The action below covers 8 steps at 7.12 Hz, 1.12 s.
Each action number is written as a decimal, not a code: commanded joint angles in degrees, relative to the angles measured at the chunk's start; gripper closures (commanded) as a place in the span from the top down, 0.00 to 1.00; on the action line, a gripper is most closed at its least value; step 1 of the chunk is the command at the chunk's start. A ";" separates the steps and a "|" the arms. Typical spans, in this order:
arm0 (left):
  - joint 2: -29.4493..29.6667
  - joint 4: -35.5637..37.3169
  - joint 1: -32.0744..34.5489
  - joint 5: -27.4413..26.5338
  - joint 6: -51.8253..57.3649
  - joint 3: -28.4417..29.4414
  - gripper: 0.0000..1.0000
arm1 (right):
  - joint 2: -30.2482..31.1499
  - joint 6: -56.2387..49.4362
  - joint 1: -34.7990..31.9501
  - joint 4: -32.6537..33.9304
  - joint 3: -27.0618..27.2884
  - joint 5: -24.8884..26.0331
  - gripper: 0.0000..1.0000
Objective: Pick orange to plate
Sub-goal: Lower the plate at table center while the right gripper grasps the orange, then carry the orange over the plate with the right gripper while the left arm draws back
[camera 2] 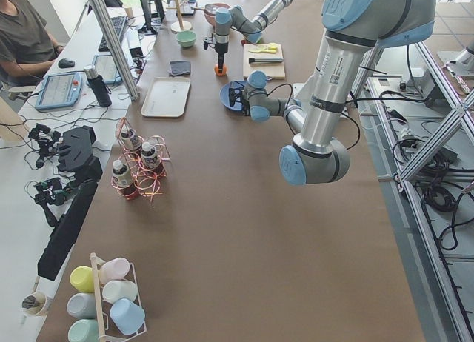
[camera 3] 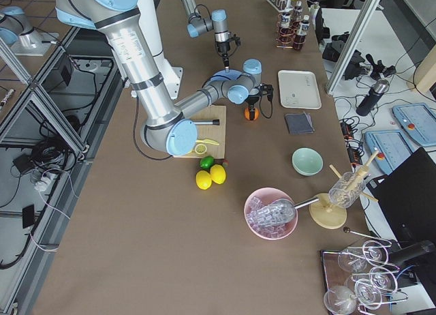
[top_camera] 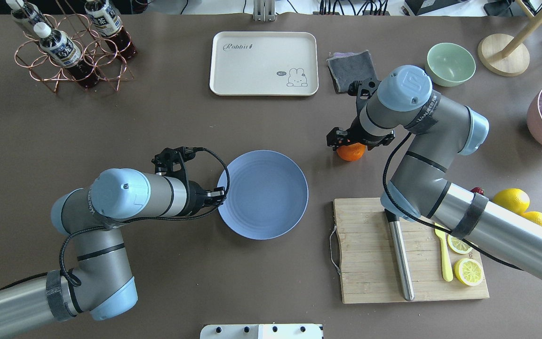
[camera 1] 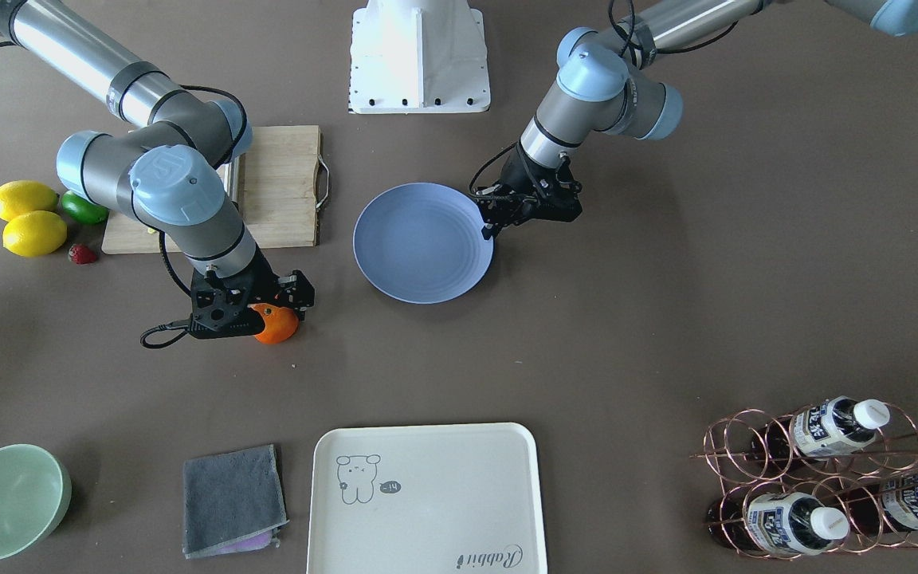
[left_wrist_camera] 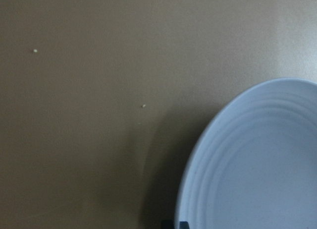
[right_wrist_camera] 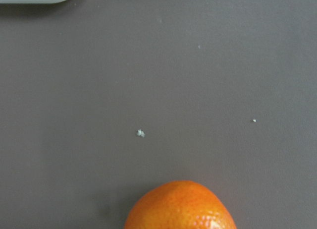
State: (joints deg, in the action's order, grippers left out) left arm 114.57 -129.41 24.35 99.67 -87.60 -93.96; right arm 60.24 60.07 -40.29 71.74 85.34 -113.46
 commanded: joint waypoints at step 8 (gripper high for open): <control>-7.43 2.15 15.55 13.79 13.51 -4.75 0.97 | -11.82 20.00 16.98 8.24 5.72 12.54 0.00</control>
State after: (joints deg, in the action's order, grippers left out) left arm 107.50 -127.32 38.51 112.16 -75.74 -98.66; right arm 49.46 78.30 -27.03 79.47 91.83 -104.21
